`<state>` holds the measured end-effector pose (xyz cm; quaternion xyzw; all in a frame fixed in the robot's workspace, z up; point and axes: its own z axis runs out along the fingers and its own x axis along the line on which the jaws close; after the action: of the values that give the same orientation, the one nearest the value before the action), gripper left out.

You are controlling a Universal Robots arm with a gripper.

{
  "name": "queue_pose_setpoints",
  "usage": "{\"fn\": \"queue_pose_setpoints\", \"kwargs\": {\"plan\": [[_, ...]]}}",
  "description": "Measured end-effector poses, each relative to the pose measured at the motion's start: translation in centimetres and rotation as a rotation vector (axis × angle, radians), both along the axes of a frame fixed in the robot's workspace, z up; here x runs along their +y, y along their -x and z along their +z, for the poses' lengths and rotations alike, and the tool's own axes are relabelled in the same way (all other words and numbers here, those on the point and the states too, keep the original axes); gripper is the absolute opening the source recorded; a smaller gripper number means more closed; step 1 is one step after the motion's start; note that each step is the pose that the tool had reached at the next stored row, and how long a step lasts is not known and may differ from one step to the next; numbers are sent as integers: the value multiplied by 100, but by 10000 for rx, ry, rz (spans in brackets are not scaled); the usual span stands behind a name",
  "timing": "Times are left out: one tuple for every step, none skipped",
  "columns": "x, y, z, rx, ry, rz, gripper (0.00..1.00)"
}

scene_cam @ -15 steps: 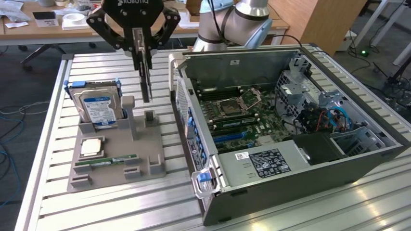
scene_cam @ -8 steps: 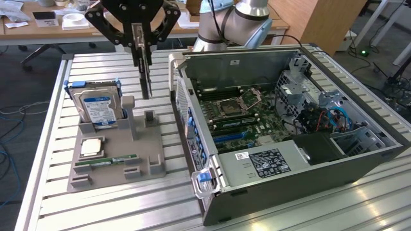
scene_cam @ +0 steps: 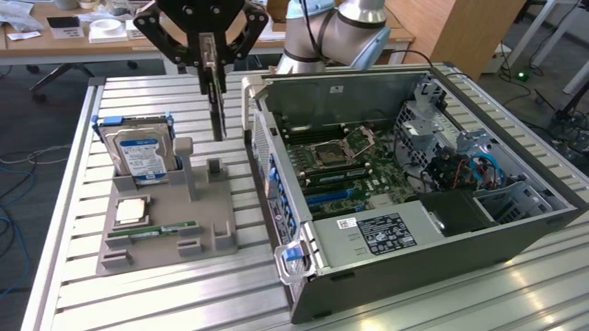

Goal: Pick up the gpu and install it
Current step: 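Pick up the gpu and move the gpu toward the slot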

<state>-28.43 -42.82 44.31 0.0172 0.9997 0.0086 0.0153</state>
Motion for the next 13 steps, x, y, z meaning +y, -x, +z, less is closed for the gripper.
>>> {"fn": "queue_pose_setpoints", "kwargs": {"plan": [[0,-32,0,0,0,0,26],[0,-65,0,0,0,1,26],[0,-100,0,1,1,1,26],[0,-136,0,0,1,2,26],[0,-173,1,1,1,2,26],[0,-212,0,0,0,1,26],[0,-251,0,0,0,0,26],[0,-285,0,0,0,1,26],[0,-315,1,1,1,1,26],[0,-343,1,1,1,1,26],[0,-368,0,1,1,2,26],[0,-394,1,1,2,2,26],[0,-418,1,1,2,0,26]]}}
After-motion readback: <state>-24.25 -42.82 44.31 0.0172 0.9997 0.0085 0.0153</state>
